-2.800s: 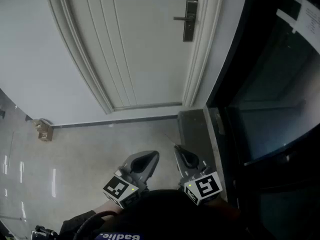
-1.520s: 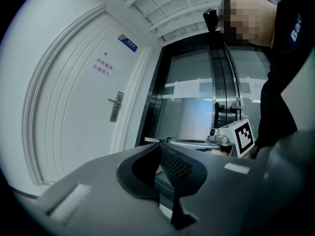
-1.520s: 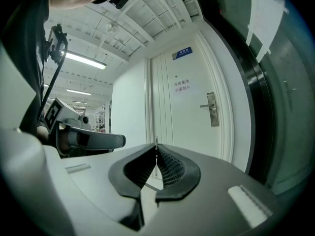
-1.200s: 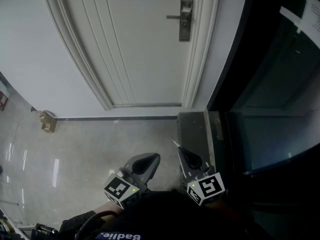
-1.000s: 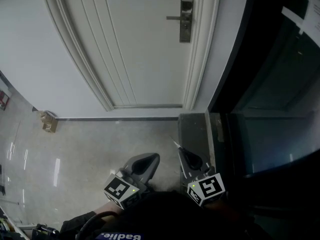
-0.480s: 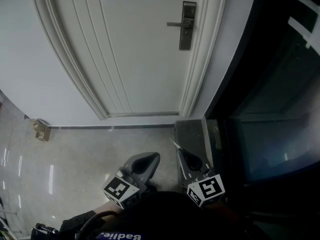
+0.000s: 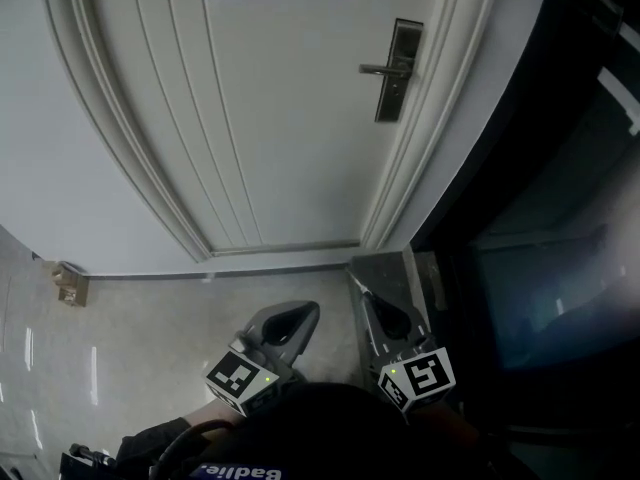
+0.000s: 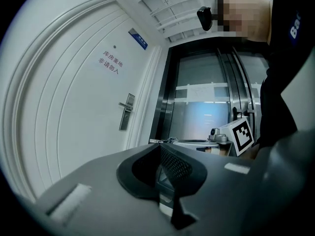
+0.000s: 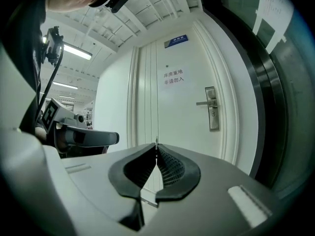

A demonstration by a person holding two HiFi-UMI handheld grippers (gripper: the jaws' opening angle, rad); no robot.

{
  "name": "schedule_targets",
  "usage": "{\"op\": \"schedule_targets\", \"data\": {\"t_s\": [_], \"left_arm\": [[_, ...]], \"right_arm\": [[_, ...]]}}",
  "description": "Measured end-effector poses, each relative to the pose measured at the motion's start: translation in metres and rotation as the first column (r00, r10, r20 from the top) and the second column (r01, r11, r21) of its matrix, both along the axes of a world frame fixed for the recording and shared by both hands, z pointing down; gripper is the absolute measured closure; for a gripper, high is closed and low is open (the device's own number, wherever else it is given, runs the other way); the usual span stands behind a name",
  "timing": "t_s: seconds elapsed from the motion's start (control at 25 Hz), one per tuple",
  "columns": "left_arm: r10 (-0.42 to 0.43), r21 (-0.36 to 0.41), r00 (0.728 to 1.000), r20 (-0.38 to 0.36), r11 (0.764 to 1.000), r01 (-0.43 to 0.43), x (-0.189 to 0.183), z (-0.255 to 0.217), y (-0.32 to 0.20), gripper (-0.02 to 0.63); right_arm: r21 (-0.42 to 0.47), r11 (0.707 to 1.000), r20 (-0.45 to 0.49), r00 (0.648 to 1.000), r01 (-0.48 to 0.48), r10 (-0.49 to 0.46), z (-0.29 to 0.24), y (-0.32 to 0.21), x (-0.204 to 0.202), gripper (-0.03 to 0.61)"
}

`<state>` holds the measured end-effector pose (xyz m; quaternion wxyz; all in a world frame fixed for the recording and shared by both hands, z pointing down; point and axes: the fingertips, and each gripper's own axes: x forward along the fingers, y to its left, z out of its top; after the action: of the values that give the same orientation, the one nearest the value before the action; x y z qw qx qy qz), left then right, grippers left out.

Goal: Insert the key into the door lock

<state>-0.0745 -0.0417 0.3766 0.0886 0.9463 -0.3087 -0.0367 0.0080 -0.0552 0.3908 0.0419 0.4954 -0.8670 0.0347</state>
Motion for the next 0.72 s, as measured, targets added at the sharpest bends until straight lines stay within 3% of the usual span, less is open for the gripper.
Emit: {"op": "schedule_targets", "data": {"t_s": [0.36, 0.72], "left_arm": [[0.036, -0.051, 0.999, -0.02, 0.998, -0.037, -0.031, 0.006, -0.039, 0.594], [-0.01, -0.033, 1.0, 0.004, 0.999, 0.01, -0.016, 0.007, -0.09, 0.594]], "right_arm": [[-0.012, 0.997, -0.033, 0.997, -0.07, 0.069, -0.008, -0.043, -0.016, 0.566], [-0.007, 1.0, -0.024, 0.999, -0.029, 0.029, -0.006, -0.098, 0.003, 0.566]]}}
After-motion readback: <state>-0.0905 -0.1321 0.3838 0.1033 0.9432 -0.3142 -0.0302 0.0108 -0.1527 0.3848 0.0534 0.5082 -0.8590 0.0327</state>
